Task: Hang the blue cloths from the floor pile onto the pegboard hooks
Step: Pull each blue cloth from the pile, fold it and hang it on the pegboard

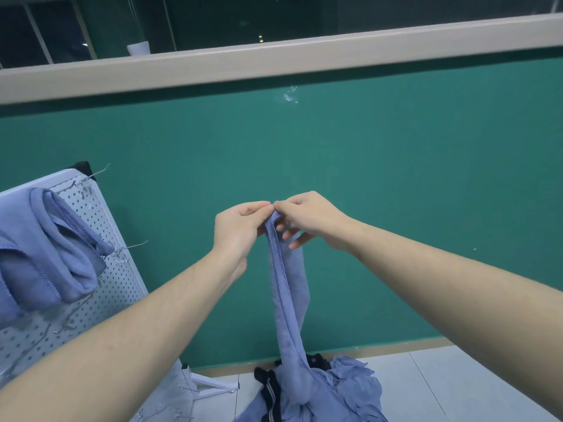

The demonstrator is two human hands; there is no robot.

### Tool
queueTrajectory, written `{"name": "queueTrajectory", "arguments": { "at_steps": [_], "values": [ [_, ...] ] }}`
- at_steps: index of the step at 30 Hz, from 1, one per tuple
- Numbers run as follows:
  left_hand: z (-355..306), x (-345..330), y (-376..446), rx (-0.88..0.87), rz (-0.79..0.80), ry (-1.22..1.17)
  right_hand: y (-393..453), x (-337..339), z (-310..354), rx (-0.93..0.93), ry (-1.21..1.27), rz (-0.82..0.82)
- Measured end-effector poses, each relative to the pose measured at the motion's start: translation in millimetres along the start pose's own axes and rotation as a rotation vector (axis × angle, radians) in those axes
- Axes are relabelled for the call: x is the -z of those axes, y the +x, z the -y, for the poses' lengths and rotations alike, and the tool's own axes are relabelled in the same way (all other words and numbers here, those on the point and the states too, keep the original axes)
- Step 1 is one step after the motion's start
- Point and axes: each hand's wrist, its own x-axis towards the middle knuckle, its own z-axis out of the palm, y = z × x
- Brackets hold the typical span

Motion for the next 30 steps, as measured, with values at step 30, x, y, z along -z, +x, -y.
{"name": "queueTrajectory", "arguments": {
  "at_steps": [30],
  "values": [
    [-8.1, 30.8, -1.2, -0.124, 0.313, 0.025, -0.5, 47.5, -47.2, 0.235, -0.290, 0.347]
  ]
}}
